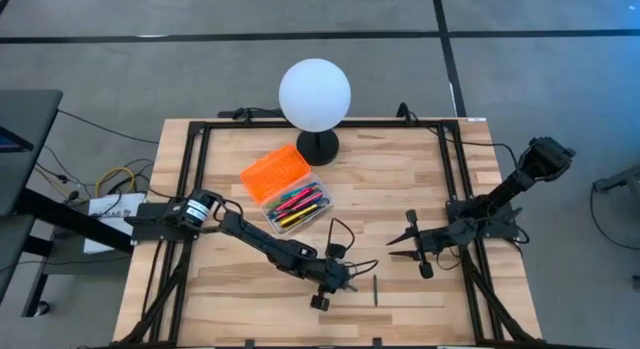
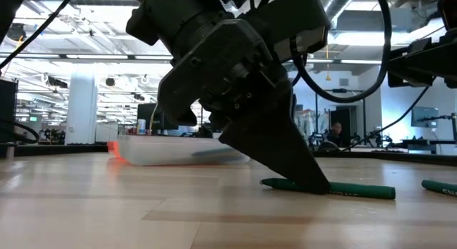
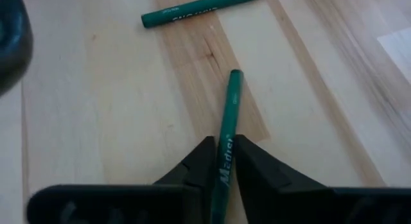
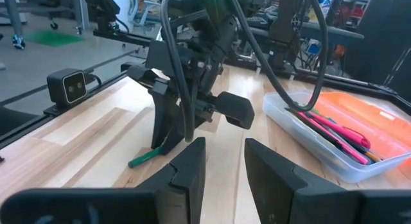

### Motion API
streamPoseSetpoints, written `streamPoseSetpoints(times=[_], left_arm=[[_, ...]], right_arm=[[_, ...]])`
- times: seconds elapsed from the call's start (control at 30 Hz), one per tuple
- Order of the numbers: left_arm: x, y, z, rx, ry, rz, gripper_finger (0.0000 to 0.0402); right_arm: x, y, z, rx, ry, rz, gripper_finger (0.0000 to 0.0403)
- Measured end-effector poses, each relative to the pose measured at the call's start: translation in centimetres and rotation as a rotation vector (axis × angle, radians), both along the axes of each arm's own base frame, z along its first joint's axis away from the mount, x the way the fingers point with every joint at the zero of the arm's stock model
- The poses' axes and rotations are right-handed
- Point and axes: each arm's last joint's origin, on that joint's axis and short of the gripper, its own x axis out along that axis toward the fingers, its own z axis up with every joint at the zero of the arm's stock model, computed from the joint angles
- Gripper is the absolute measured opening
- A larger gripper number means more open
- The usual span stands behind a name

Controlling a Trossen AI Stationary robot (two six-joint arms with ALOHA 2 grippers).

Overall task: Pick & place school supplies into a supply box
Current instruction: Put the left green crayon into the orange supply box

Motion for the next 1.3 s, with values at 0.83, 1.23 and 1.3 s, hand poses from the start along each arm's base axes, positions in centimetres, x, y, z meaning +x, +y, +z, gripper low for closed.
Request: streamPoseSetpoints(times=[0.83,1.23,1.3], left_arm=[[-1.6,0.8,1.7,-0.010,0.438,0.232,0.0022],[-2.7,1.2,1.8,-0.030,0.569,0.338,0.0024],[-2.6,1.2,1.8,-0.026,0.562,0.320,0.0024]], right_arm=[[-0.1,-0.1,-0.5,0.058,0.057,-0.022,0.0102],[-0.1,-0.1,-0.5,0.057,0.059,-0.027,0.0102],[-0.1,-0.1,-0.5,0.060,0.060,-0.028,0.0102]])
